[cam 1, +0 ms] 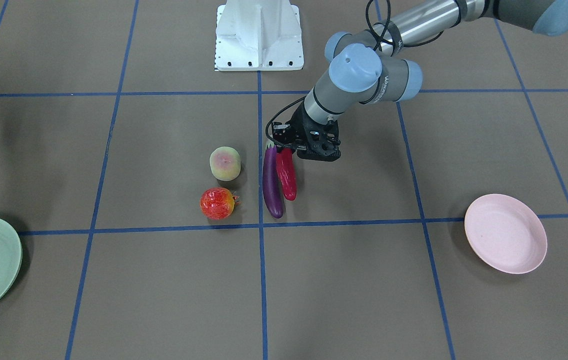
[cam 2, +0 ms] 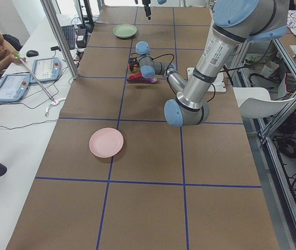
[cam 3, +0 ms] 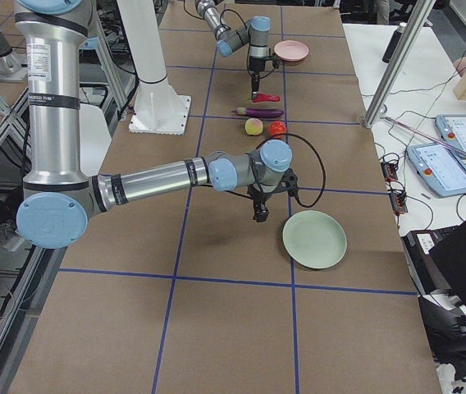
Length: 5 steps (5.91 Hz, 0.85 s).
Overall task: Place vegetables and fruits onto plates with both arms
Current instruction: 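Carry pepper to pink plate with left gripper while right reaches for red fruit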
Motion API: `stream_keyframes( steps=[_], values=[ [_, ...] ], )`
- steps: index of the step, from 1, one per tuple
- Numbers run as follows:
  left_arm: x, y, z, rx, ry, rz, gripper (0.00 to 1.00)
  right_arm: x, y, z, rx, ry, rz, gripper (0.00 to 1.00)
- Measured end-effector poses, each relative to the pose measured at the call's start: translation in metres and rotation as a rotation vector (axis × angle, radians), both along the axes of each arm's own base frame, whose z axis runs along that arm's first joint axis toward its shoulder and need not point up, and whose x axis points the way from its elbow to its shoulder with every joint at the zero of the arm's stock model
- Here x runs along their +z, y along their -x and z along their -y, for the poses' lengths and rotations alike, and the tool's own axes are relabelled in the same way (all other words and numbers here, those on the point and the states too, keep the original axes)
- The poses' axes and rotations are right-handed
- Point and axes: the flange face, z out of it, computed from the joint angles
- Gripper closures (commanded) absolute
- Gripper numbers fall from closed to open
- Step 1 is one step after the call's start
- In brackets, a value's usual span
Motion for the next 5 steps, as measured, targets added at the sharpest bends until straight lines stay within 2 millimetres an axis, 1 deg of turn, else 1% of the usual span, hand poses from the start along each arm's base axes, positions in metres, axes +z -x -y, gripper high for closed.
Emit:
stream_keyframes(
  steps=[1, 2, 3, 4, 5],
  values=[
    [0.011, 0.04, 0.017, -0.044, 0.026, -0.004, 1.0, -0.029, 0.023, 0.016, 0.037, 0.03, 0.001, 0.0],
    [0.037, 0.092, 0.042, -0.082, 0.071, 0.004, 1.0, -0.069, 0.057, 0.033, 0.076, 0.061, 0.0, 0.0],
    [0.076, 0.151, 0.07, -0.13, 0.119, 0.028, 1.0, -0.111, 0.095, 0.043, 0.115, 0.097, 0.002, 0.0],
    [0.127, 0.208, 0.095, -0.164, 0.118, 0.073, 1.0, -0.153, 0.138, 0.045, 0.154, 0.128, -0.001, 0.0],
    [0.187, 0.256, 0.116, -0.167, 0.09, 0.136, 1.0, -0.187, 0.183, 0.04, 0.196, 0.141, 0.0, 0.0]
  ],
)
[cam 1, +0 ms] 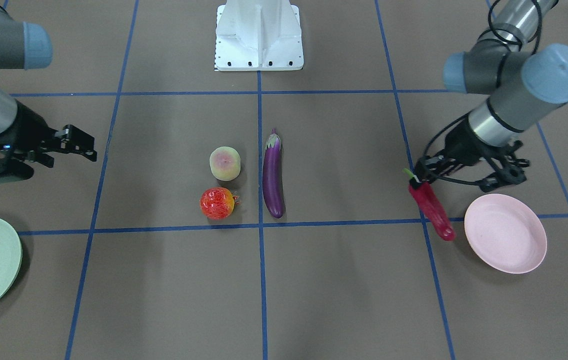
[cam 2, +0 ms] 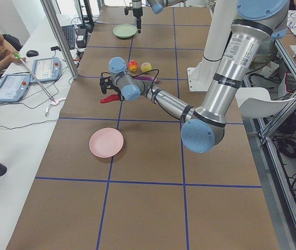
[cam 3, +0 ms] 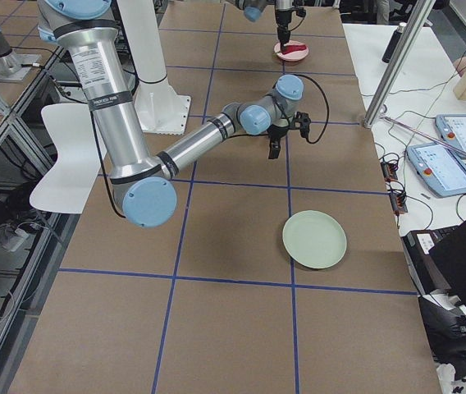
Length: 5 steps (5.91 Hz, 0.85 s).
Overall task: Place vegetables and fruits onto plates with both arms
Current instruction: 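Carry pepper to pink plate with left gripper while right reaches for red fruit, then lower pepper onto pink plate with left while right grasps red fruit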
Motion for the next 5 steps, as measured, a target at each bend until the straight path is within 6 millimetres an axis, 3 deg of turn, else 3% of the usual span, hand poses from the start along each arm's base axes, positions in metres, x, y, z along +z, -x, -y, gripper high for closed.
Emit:
stream_keyframes(
  steps=[1, 2, 3, 4, 5],
  values=[
    [0.059, 0.033, 0.021, 0.002, 0.011, 0.063, 1.0, -0.022, 0.045, -0.007, 0.057, 0.002, 0.01, 0.0],
    [0.107, 0.053, 0.039, 0.0, 0.039, 0.115, 1.0, -0.038, 0.089, -0.008, 0.125, 0.02, 0.028, 0.0],
    [0.136, 0.062, 0.055, -0.009, 0.054, 0.164, 1.0, -0.051, 0.125, -0.006, 0.175, 0.048, 0.04, 0.0],
    [0.148, 0.062, 0.066, -0.017, 0.057, 0.198, 1.0, -0.057, 0.142, -0.005, 0.207, 0.049, 0.037, 0.0],
    [0.157, 0.061, 0.07, -0.011, 0.058, 0.215, 0.88, -0.06, 0.151, -0.003, 0.244, 0.032, 0.022, 0.0]
  ],
)
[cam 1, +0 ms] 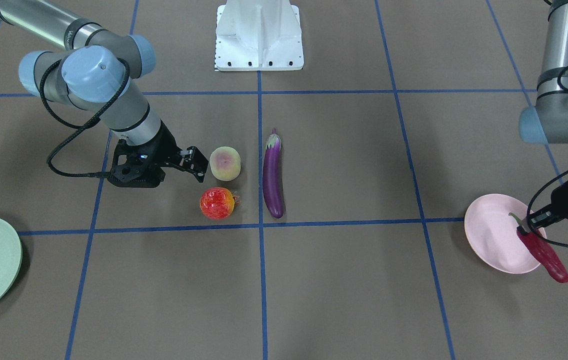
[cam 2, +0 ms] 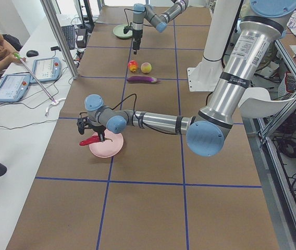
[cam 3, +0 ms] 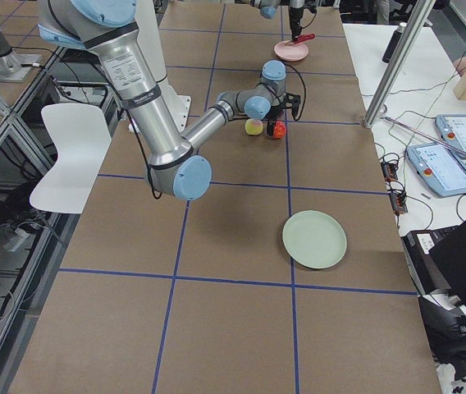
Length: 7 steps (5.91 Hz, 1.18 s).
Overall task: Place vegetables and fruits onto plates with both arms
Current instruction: 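Lower pepper onto pink plate with left while right grasps red fruit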
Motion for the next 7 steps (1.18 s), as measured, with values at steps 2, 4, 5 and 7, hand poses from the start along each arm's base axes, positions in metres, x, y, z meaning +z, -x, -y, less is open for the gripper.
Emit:
stream_keyframes(
  steps=[2, 4, 5, 7],
  values=[
    [0.011, -0.002, 0.003, 0.019, -0.001, 0.015, 0.58, 0.001, 0.021, 0.006, 0.137, 0.093, 0.055, 0.0],
    [0.011, -0.003, 0.007, 0.02, -0.005, 0.02, 0.0, 0.018, 0.045, 0.009, 0.264, 0.189, 0.166, 0.0],
    [0.01, -0.004, 0.009, 0.017, -0.012, 0.027, 0.0, 0.021, 0.05, 0.009, 0.296, 0.206, 0.18, 0.0],
    [0.006, -0.004, 0.012, 0.012, -0.021, 0.033, 0.0, 0.022, 0.06, 0.001, 0.303, 0.214, 0.182, 0.0]
  ],
)
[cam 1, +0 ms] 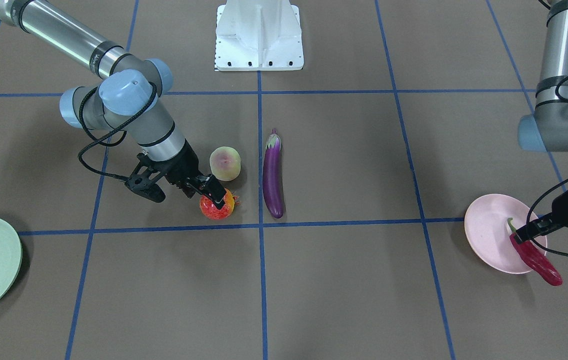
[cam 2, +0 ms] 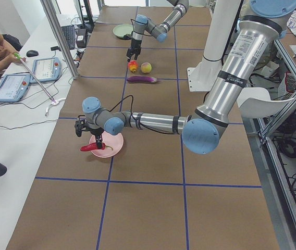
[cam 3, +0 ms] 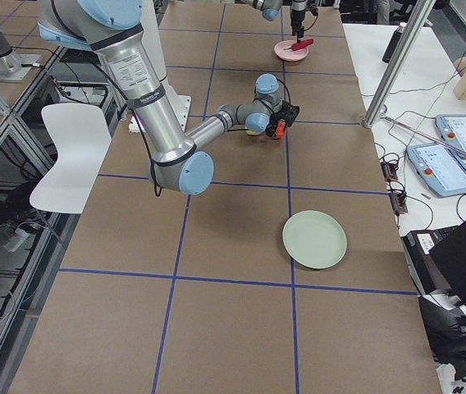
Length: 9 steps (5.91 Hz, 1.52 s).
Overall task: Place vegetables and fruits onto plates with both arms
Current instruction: 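Lower pepper onto pink plate with left while right grasps red fruit, then carry red fruit to green plate with right while left reaches eggplant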
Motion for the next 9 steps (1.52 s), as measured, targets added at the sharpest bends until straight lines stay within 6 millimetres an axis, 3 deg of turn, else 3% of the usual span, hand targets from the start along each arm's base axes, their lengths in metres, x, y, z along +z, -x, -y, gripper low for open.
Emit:
stream_keyframes(
  steps=[2, 3, 4, 5, 7, 8, 9],
  values=[
    [-0.002, 0.001, 0.001, -0.003, -0.003, -0.001, 0.0, 0.005, 0.013, -0.008, 0.002, 0.006, -0.011, 0.01],
    [-0.002, 0.001, 0.001, -0.004, -0.003, -0.002, 0.0, 0.003, 0.018, -0.009, 0.014, 0.008, -0.012, 0.22],
    [-0.002, 0.001, 0.0, -0.006, -0.002, -0.002, 0.0, 0.0, 0.019, -0.008, 0.022, 0.013, -0.009, 0.71],
    [-0.003, 0.001, 0.0, -0.007, -0.002, -0.002, 0.0, -0.001, 0.019, -0.008, 0.026, 0.017, -0.006, 1.0],
    [-0.015, 0.0, 0.002, -0.015, -0.01, -0.013, 0.0, -0.005, 0.018, -0.008, 0.029, 0.019, 0.003, 1.0],
    [-0.042, -0.004, 0.002, -0.039, -0.02, -0.041, 0.0, -0.014, 0.008, -0.002, 0.042, 0.012, 0.017, 1.0],
    [-0.084, -0.031, -0.009, -0.053, -0.027, -0.088, 0.0, -0.018, -0.015, 0.016, 0.065, 0.007, 0.023, 1.0]
  ],
)
